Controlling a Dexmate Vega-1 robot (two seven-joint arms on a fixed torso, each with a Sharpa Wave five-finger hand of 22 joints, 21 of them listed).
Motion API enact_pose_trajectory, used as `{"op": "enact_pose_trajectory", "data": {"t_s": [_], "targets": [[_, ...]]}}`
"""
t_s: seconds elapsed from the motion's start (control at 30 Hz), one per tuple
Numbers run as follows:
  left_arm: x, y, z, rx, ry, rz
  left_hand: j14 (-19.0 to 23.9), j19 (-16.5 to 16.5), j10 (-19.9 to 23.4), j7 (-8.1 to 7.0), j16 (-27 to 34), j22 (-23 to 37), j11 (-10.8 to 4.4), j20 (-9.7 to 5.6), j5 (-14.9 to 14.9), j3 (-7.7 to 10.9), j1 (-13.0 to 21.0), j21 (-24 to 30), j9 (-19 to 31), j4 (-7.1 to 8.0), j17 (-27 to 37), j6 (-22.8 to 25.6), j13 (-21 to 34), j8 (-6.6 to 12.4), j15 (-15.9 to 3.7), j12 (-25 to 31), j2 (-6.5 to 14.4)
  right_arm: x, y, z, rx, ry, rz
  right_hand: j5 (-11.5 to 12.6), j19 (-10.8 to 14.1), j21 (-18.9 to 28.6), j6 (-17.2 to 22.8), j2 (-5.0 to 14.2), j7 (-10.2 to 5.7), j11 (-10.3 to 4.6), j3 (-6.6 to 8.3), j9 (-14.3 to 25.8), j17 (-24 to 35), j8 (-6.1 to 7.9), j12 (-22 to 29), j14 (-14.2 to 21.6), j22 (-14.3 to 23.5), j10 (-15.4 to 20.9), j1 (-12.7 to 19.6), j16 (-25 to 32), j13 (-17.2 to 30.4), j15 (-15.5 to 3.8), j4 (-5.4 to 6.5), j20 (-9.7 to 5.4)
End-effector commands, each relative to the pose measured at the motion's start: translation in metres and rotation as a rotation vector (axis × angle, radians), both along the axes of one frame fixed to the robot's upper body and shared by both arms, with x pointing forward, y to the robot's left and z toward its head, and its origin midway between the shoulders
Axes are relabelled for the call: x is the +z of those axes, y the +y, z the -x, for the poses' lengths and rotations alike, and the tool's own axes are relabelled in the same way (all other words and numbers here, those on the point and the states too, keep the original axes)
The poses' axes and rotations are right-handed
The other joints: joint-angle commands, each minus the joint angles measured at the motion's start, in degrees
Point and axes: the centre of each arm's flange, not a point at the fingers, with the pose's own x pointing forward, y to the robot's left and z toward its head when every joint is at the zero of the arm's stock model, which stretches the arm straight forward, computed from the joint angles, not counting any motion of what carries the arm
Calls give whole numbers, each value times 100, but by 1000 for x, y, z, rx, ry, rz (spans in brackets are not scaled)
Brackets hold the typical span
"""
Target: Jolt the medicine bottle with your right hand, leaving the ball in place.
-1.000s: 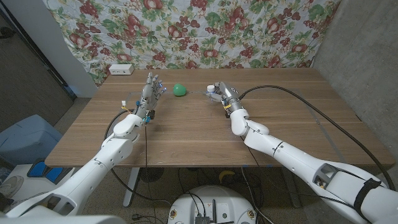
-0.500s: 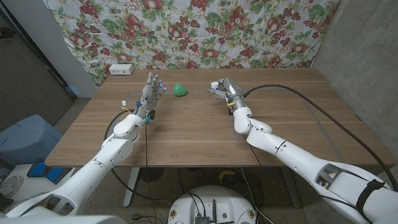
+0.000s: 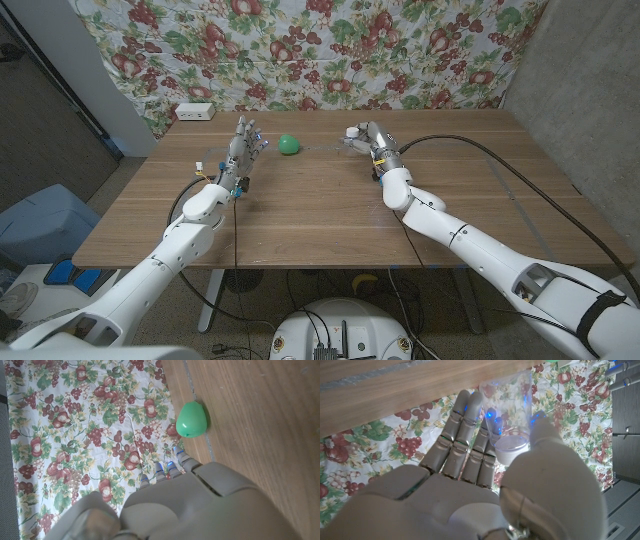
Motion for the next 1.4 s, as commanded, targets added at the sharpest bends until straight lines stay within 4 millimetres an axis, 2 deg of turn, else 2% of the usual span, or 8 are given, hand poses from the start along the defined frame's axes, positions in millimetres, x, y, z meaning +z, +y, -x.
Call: {"op": "enact_pose_trajectory", "data": {"t_s": [0.03,0.27,0.73,1.1,1.4], "targets": [[1,0,1,2,-4,-2,-941,39,-230,-52,35,18,-7,-359,40,-5,-13,37,32,42,17,-246,24,19,-1185,40,423,8,-21,-5,85,58,-134,-1,-183,54,32,1285,45,59,143,8,-14,5,-40,765,15,63,1438,-90,-22,-978,-177,-637],[0,-1,4,2,-4,-5,-941,39,-230,-52,35,18,-7,-359,40,-5,-13,37,32,42,17,-246,24,19,-1185,40,423,9,-35,-7,159,97,-249,-1,-310,92,26,1283,67,46,133,7,-20,-8,-44,792,16,71,1494,-150,20,-980,-175,-641],[-1,-3,8,-1,-9,-8,-941,39,-230,-52,35,18,-7,-359,40,-5,-13,37,32,42,17,-246,24,19,-1185,40,423,12,-46,-5,211,129,-291,-1,-471,162,46,1278,93,60,110,7,35,-17,-68,857,18,94,1561,-189,51,-978,-165,-639],[-2,-1,9,2,-10,-5,-941,39,-230,-52,35,18,-7,-359,40,-5,-13,37,32,42,17,-246,24,19,-1185,40,423,37,-74,-1,282,84,-436,-2,-560,236,39,1272,76,66,81,7,85,-35,-95,881,21,103,1593,-226,68,-978,-151,-637],[-2,1,9,3,-7,-1,-941,39,-230,-52,35,18,-7,-359,40,-5,-13,37,32,42,17,-246,24,19,-1185,40,423,39,-82,-6,290,69,-490,-2,-594,294,55,1277,82,67,66,7,117,-38,-118,891,28,117,1616,-248,62,-978,-145,-639]]}}
